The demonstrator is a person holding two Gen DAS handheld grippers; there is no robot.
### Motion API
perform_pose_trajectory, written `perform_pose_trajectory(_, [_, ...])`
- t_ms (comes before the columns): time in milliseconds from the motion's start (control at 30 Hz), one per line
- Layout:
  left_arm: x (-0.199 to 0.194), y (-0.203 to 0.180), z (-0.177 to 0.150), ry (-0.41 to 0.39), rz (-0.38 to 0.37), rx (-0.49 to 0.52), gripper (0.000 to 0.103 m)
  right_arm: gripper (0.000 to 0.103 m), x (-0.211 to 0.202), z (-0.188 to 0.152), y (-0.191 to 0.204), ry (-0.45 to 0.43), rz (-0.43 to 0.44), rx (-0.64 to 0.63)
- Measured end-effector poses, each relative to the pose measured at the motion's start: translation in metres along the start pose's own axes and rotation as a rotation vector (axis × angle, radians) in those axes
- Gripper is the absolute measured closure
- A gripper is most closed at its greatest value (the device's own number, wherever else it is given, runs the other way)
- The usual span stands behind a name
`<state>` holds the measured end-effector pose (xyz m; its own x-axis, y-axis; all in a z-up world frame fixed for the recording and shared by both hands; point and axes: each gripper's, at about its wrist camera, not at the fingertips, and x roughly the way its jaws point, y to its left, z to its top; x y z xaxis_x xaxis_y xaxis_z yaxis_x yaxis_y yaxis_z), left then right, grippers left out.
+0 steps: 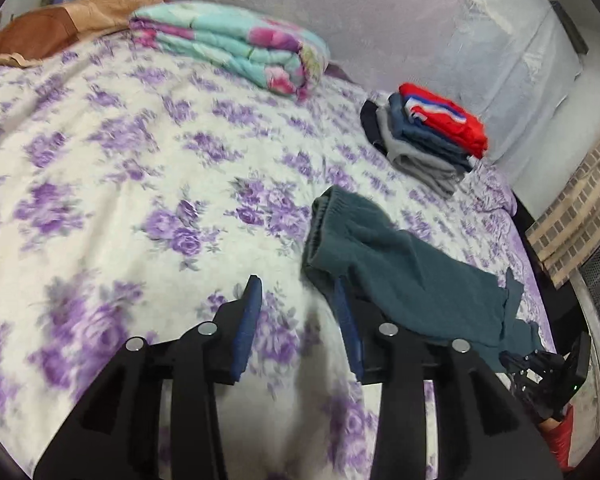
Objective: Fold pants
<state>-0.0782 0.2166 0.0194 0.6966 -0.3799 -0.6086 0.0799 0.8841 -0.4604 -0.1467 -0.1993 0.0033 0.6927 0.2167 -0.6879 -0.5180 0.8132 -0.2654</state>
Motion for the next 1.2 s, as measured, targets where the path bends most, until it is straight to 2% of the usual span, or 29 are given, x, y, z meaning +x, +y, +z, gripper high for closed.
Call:
perform_pose_trajectory(67, [-0.011,-0.011,-0.001,-0.021,-0.034,0.029,0.063,0.097,-0.009,0.008,-0.007,-0.047,0.034,0.046])
perform_pose_trajectory(100, [-0.012,-0.019,0.0,-0.026,-0.05,0.047,0.054,0.095,-0.009,0.014,-0.009,-0.059,0.029,0.051])
perform_pose_trajectory(133, [-0.011,-0.028,0.002,-0.027,-0.061,0.066,0.05,0.092,-0.009,0.017,-0.01,-0.063,0.01,0.043])
perform_pose_trajectory(167, [-0.007,-0.04,0.004,-0.024,-0.068,0.091,0.046,0.085,-0.008,0.02,-0.012,-0.066,-0.012,0.033])
perform_pose_trajectory(200, [0.0,-0.051,0.006,-0.015,-0.073,0.116,0.046,0.081,-0.007,0.021,-0.014,-0.068,-0.016,0.035])
perform_pose_trajectory(300, [0.024,-0.078,0.005,0.025,-0.075,0.182,0.046,0.081,-0.004,0.019,-0.017,-0.056,-0.018,0.038])
perform_pose_trajectory(367, [0.049,-0.088,0.001,0.078,-0.074,0.212,0.045,0.08,-0.001,0.018,-0.014,-0.043,-0.033,-0.008])
perform_pose_trajectory(433, [0.08,-0.085,-0.005,0.144,-0.061,0.193,0.045,0.076,0.003,0.02,-0.009,-0.032,-0.045,-0.062])
perform_pose_trajectory(500, [0.093,-0.077,-0.01,0.182,-0.057,0.156,0.045,0.069,0.011,0.024,-0.003,-0.014,-0.04,-0.12])
perform_pose_trajectory(533, [0.091,-0.075,-0.009,0.176,-0.075,0.144,0.045,0.069,0.014,0.025,0.0,-0.006,-0.043,-0.147])
perform_pose_trajectory(567, [0.086,-0.074,-0.008,0.162,-0.1,0.145,0.039,0.069,0.02,0.025,0.003,0.005,-0.054,-0.181])
perform_pose_trajectory(633, [0.086,-0.072,-0.009,0.167,-0.118,0.132,0.036,0.071,0.032,0.026,0.006,0.036,-0.064,-0.229])
perform_pose_trajectory(667, [0.088,-0.073,-0.01,0.171,-0.114,0.134,0.036,0.079,0.035,0.026,0.007,0.042,-0.061,-0.234])
perform_pose_trajectory(700, [0.088,-0.074,-0.01,0.17,-0.108,0.139,0.036,0.1,0.036,0.025,0.008,0.043,-0.061,-0.233])
perform_pose_trajectory(867, [0.082,-0.082,-0.015,0.162,-0.075,0.189,0.036,0.1,-0.004,0.02,0.01,-0.034,-0.076,-0.188])
perform_pose_trajectory(933, [0.078,-0.084,-0.02,0.166,-0.073,0.208,0.037,0.1,-0.016,0.01,0.013,-0.023,-0.049,-0.16])
perform_pose_trajectory(1033, [0.073,-0.084,-0.031,0.178,-0.053,0.24,0.037,0.1,-0.008,-0.01,0.022,0.031,-0.021,-0.146])
perform_pose_trajectory(1133, [0.068,-0.087,-0.039,0.176,-0.018,0.275,0.036,0.098,-0.002,-0.018,0.025,0.041,-0.037,-0.132])
perform_pose_trajectory(1167, [0.066,-0.088,-0.041,0.177,-0.008,0.281,0.036,0.092,-0.006,-0.015,0.021,0.035,-0.024,-0.107])
perform_pose_trajectory(1200, [0.064,-0.088,-0.042,0.177,-0.002,0.284,0.036,0.08,-0.015,-0.011,0.01,0.008,0.034,-0.036])
